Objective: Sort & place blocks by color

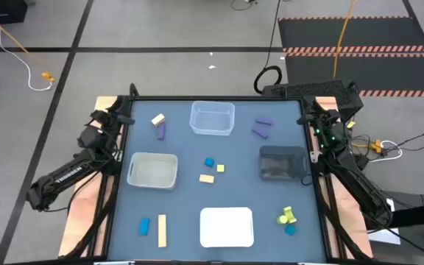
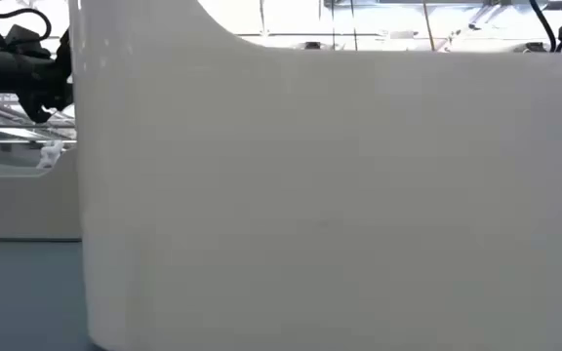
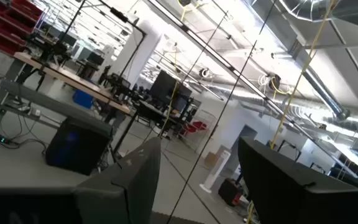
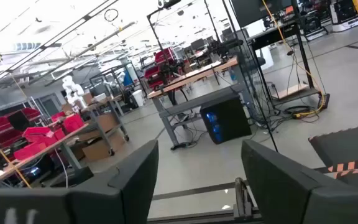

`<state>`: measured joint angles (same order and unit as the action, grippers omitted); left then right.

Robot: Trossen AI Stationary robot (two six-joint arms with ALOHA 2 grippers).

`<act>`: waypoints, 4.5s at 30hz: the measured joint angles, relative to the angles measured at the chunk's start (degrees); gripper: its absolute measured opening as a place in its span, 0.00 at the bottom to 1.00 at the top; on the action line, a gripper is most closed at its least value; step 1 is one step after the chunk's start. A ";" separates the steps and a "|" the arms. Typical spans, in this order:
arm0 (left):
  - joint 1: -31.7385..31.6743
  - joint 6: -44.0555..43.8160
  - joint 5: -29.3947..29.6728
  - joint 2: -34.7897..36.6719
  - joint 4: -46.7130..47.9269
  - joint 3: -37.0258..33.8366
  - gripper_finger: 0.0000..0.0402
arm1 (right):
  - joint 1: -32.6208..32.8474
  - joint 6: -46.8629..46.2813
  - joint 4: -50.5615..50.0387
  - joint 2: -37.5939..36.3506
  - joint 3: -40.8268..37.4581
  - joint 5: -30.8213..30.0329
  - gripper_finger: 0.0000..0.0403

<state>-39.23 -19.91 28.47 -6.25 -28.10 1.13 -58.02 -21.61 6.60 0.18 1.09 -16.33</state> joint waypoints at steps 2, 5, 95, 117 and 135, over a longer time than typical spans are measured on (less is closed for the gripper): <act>0.01 -0.01 0.02 0.00 0.00 0.00 0.54 | -0.01 0.00 0.01 0.00 0.00 0.01 0.55; -0.01 0.00 0.02 0.00 0.02 0.00 0.54 | 0.00 0.00 -0.01 0.00 -0.01 0.01 0.55; 0.01 -0.01 0.00 -0.01 0.00 0.00 0.54 | 0.00 -32.14 8.16 0.66 0.01 28.50 0.55; 0.01 -0.01 0.00 0.00 0.01 0.01 0.54 | 0.00 -20.61 18.51 4.12 4.43 32.59 0.55; 0.00 0.00 0.00 -0.03 0.01 0.00 0.54 | 0.00 4.67 6.53 32.61 26.33 39.18 0.55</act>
<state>-39.24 -19.91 28.47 -6.28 -28.09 1.13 -58.02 -16.94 13.13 32.79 27.42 22.85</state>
